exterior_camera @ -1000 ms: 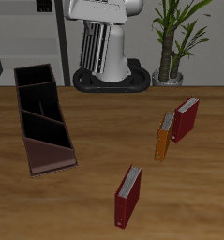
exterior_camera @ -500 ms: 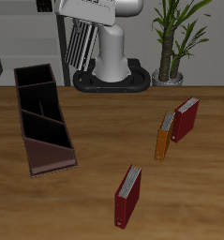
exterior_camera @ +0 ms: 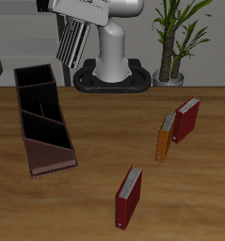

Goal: Place the striped book into the right desk caddy's back compartment

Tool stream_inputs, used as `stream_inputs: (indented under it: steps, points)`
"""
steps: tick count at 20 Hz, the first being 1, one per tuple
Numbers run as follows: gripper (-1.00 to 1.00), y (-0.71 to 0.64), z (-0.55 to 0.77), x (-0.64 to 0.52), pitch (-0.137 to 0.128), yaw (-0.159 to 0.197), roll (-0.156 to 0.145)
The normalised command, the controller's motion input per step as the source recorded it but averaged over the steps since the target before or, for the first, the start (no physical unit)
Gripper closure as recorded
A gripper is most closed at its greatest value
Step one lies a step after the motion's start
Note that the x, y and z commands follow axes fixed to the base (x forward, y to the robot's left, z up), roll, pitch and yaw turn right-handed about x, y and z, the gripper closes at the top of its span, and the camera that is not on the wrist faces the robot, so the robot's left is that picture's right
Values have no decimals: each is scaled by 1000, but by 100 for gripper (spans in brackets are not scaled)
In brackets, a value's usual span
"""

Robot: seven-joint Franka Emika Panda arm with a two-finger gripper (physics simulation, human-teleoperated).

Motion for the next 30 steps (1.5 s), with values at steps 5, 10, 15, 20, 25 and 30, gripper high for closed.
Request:
stream_inputs:
  steps: [5,10,15,20,25,30]
  points:
    - [100,-156,12,-105,-6,-14,-42]
    - [100,-178,29,-105,0,-24,-50]
    - [100,-198,61,-106,-10,-10,-26]
    - [100,-167,52,-71,-10,-22,-28]
    - [100,-248,119,-43,-20,-29,-37]
    - [100,-158,77,13,-3,-35,-35]
